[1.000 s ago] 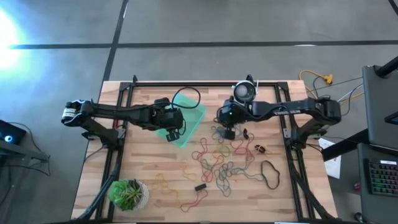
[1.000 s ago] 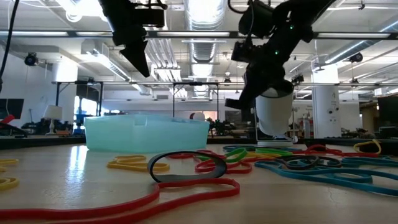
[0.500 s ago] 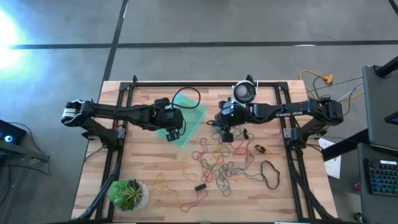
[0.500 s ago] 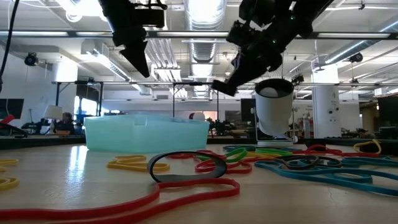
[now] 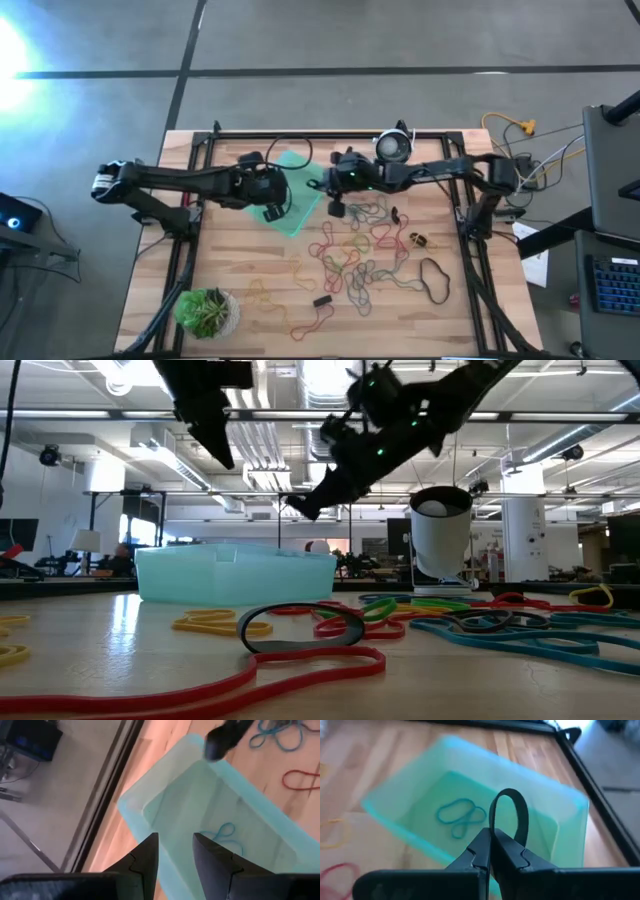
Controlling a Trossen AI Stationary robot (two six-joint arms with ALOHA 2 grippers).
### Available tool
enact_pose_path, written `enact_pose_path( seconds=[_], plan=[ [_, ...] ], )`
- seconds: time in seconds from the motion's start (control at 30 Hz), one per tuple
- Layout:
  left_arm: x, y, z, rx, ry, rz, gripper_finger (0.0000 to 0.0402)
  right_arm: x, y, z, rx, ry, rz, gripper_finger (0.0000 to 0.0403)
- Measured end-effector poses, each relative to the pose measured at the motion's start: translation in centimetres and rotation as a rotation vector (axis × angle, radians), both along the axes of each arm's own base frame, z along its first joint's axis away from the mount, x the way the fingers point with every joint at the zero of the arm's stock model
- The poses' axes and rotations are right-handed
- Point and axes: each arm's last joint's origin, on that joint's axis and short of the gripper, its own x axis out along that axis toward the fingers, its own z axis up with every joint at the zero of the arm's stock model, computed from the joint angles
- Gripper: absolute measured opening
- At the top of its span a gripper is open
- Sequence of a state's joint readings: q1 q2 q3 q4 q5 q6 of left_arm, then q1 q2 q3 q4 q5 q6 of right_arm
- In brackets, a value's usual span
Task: Pick and place rubber bands into bin
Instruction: Put the black rubber band into the green bin
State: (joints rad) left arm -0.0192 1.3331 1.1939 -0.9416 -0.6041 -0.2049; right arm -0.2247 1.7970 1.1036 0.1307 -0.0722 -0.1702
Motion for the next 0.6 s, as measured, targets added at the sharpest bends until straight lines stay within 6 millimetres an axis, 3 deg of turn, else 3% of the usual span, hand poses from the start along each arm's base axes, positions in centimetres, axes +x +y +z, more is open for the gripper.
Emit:
enact_pose_path(
  seconds=[0.3, 0.6],
  plan=[
    [-3.4, -0.7, 1.8, -0.051, -0.096, 0.043, 0.0105, 3.7, -2.5, -2.2, 0.067, 0.073, -0.013, 0.0021],
    [-4.1, -1.5, 2.0, -0.071, -0.129, 0.015, 0.0105, 3.8, -2.6, -0.8, 0.077, 0.181, 0.028, 0.0127]
  ],
)
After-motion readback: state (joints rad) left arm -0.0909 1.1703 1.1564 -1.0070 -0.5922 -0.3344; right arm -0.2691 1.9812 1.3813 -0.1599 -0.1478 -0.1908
